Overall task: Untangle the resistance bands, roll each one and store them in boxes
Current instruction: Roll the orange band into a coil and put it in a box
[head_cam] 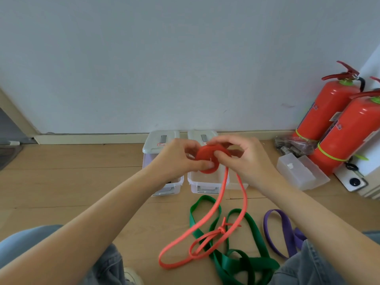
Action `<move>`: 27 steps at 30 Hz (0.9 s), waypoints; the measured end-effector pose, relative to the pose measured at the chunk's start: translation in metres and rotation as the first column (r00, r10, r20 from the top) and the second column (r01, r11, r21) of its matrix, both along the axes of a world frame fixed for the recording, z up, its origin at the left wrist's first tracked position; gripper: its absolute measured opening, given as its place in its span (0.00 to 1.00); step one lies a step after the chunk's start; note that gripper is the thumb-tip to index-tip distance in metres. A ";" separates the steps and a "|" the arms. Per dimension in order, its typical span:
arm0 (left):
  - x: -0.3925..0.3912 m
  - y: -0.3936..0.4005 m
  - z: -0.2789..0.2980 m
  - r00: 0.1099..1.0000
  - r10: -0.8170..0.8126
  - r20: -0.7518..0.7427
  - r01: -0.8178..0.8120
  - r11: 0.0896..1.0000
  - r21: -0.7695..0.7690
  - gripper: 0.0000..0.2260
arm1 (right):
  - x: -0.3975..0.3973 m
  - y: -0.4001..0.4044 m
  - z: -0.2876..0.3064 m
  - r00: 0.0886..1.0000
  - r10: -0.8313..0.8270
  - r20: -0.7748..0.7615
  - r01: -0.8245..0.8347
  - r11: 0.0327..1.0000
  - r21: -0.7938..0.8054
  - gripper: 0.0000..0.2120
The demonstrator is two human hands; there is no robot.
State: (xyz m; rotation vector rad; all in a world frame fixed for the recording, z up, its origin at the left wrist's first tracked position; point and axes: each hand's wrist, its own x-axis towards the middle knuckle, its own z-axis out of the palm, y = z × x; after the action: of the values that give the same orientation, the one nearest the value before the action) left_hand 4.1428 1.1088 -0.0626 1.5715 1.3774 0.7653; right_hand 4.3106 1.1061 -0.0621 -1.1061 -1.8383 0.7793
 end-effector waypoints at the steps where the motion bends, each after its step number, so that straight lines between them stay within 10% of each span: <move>1: -0.001 0.000 0.002 1.000 0.004 -0.002 -0.004 1.000 0.018 0.06 | 0.001 0.000 0.000 1.000 0.007 -0.016 -0.007 1.000 -0.017 0.17; 10: 0.000 0.003 0.004 0.877 0.193 0.440 -0.178 0.981 -0.075 0.09 | 0.000 0.000 -0.004 0.916 -0.047 -0.399 -0.064 0.963 -0.260 0.12; 19: -0.003 0.001 0.004 0.994 -0.108 -0.006 0.108 0.993 0.056 0.08 | 0.002 0.001 -0.001 0.999 -0.015 -0.035 0.014 0.999 -0.039 0.17; 27: -0.008 0.004 0.004 1.000 -0.021 -0.020 0.023 0.996 0.081 0.04 | 0.008 0.008 -0.003 0.972 -0.032 -0.235 -0.007 0.987 -0.163 0.14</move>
State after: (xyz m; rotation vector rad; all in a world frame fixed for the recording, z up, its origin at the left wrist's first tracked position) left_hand 4.1353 1.1131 -0.0584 1.6577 1.3558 0.8034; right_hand 4.3186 1.1144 -0.0647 -1.0749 -1.5883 1.0231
